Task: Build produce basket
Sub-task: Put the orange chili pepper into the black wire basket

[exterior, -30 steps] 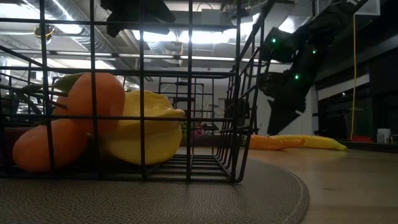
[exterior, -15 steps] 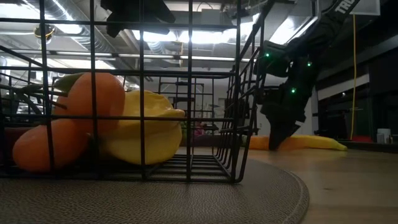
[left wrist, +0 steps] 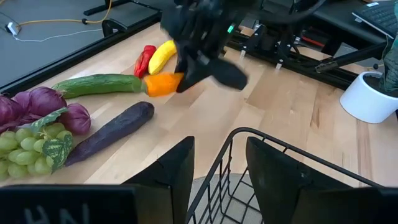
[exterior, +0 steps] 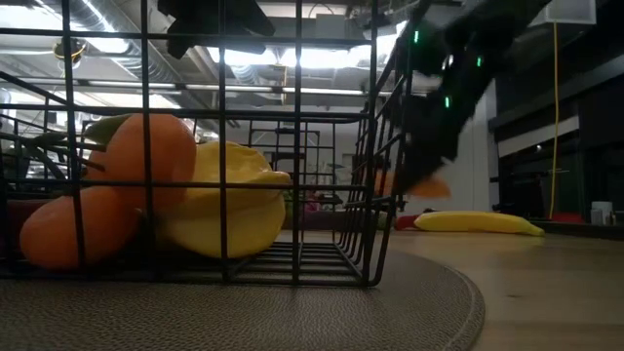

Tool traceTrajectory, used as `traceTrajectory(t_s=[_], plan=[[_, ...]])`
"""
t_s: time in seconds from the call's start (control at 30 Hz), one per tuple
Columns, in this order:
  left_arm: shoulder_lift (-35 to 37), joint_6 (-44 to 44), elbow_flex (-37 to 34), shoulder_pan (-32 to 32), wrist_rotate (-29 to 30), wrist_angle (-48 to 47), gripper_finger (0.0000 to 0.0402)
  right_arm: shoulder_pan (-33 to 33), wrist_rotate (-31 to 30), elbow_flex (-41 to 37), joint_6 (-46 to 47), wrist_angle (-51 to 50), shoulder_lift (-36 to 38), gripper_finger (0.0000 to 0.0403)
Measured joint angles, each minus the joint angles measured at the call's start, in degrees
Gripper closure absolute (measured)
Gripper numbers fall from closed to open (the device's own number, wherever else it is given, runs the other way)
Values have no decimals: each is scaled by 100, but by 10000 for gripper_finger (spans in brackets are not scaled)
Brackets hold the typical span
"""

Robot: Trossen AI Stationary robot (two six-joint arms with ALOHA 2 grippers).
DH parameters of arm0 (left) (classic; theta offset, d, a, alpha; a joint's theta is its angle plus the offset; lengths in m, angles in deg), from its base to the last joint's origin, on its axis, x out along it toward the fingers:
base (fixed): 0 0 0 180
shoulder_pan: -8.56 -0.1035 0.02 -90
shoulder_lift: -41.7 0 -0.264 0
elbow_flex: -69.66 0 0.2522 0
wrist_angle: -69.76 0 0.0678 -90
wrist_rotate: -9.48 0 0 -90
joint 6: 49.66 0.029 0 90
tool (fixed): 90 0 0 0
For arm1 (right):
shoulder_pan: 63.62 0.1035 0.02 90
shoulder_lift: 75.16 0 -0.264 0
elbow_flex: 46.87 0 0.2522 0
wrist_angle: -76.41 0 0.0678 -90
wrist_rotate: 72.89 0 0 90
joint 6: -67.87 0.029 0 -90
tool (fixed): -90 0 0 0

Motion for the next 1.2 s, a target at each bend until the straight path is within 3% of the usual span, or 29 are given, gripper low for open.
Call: traceTrajectory(t_s=[0.27,0.47,0.67,0.9,1.2], plan=[[0,4,0,0,-2,-12,262,1153,124,759,-180,190,738,346],[-2,4,0,-7,29,-28,262,2254,417,866,-837,1709,845,346],[-2,217,0,-11,109,-22,262,3082,-400,863,-1363,2649,588,346],[-2,309,2,-72,191,11,262,3290,-696,859,-1197,2829,195,346],[-2,304,2,-138,195,-9,262,3287,-154,857,-1187,3310,-313,338]])
